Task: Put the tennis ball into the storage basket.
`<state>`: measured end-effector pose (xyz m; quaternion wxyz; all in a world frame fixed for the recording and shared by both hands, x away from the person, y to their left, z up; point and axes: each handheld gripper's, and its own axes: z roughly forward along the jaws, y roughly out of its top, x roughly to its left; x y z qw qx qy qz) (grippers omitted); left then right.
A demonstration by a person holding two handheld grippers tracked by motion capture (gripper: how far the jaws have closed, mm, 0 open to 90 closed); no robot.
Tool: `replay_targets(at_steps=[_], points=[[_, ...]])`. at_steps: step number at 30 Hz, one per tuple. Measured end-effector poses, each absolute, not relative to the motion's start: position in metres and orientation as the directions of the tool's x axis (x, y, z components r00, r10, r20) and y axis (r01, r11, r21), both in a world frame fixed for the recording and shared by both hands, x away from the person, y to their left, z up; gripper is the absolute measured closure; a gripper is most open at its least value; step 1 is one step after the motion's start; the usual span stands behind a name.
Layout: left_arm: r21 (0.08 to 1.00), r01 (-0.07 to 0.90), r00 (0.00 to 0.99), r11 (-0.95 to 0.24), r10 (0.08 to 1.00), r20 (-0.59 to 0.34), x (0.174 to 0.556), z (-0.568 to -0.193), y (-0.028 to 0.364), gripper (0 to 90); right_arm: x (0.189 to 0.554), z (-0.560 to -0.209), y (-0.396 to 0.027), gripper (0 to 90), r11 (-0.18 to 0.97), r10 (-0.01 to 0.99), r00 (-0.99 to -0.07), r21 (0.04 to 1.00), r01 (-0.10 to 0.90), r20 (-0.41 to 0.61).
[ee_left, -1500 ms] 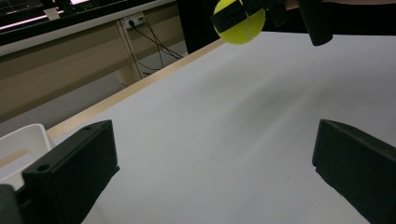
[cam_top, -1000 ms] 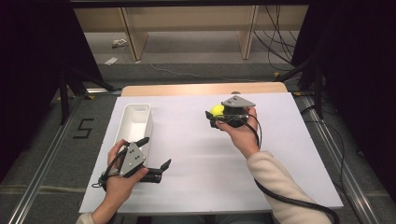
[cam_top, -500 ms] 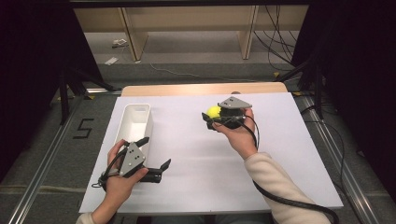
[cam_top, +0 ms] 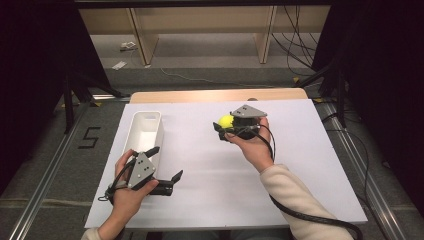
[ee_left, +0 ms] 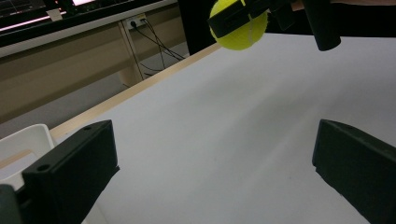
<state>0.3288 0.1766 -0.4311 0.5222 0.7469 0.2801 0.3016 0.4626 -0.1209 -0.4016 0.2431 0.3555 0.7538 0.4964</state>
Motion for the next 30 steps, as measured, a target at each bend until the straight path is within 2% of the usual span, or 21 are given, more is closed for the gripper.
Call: replay_targets(at_steps=[30], points=[[0.949,0.103,0.661,-0.298,0.733,0.158,0.329,-0.431,0.177,0.0,0.455,-0.406,-0.107,27.5,0.278,0.748,-0.663,0.914,0.295,-0.014]])
